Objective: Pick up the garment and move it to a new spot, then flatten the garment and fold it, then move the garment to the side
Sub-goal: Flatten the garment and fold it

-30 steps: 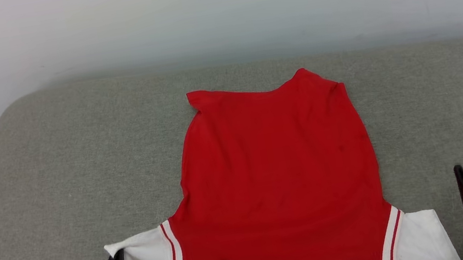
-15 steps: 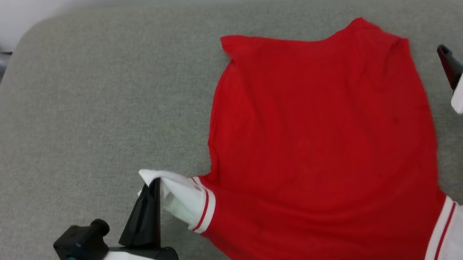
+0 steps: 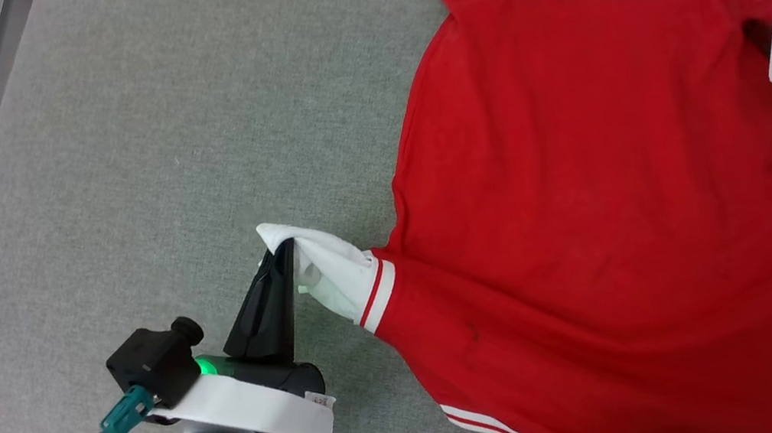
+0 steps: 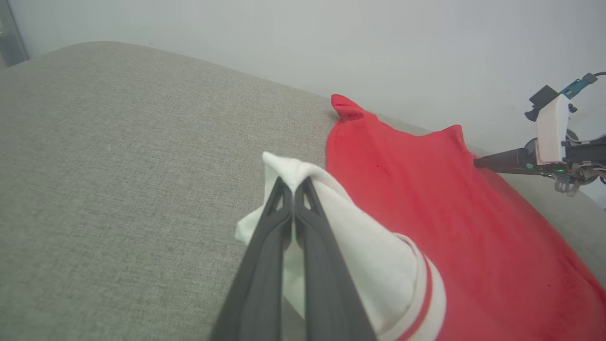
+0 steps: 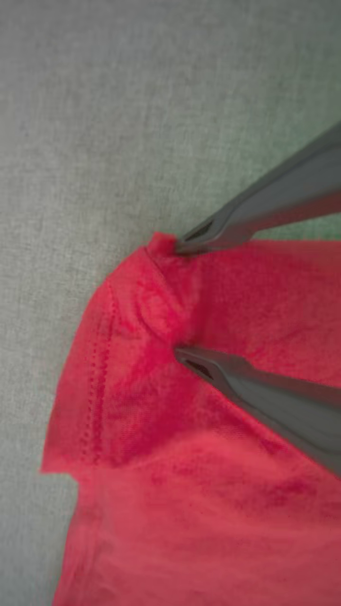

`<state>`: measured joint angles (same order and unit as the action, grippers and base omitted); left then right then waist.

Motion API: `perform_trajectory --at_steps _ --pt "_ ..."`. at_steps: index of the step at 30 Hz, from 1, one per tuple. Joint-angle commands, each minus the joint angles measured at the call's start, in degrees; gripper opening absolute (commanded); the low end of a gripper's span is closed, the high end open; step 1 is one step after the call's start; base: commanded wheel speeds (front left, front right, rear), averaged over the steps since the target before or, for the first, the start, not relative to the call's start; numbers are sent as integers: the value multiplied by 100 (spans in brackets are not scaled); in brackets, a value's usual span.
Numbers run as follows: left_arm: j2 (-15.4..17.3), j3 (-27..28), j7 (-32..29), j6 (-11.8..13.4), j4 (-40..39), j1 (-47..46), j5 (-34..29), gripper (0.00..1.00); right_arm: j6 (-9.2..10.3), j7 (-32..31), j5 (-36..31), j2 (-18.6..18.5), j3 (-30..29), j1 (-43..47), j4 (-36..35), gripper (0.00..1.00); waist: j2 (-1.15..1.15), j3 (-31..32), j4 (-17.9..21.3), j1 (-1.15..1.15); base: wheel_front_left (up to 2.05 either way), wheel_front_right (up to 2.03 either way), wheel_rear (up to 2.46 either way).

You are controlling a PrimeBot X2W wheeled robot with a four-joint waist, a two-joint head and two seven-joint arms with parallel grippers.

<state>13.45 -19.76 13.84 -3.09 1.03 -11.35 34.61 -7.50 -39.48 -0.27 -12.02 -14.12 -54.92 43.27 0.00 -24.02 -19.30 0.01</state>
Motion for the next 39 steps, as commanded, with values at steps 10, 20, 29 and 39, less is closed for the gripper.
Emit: perform_trajectory --at_steps 10,20,29,39 --pt "-131 42 105 -135 303 -177 -12 0 3 -1009 -228 36 -269 289 930 0 0 -36 -111 -1 0 0 0" --pt "14 178 89 36 494 127 -67 0 4 -297 30 -365 329 98 203 0 0 657 231 -1 0 0 0" --pt "236 346 -84 327 499 596 14 0 4 -132 780 -669 533 1432 -1092 0 0 1300 839 -1 0 0 0" --pt "484 481 -296 526 421 1006 103 0 4 -616 1233 -322 -272 4213 -3531 0 0 1750 1413 -1 0 0 0"
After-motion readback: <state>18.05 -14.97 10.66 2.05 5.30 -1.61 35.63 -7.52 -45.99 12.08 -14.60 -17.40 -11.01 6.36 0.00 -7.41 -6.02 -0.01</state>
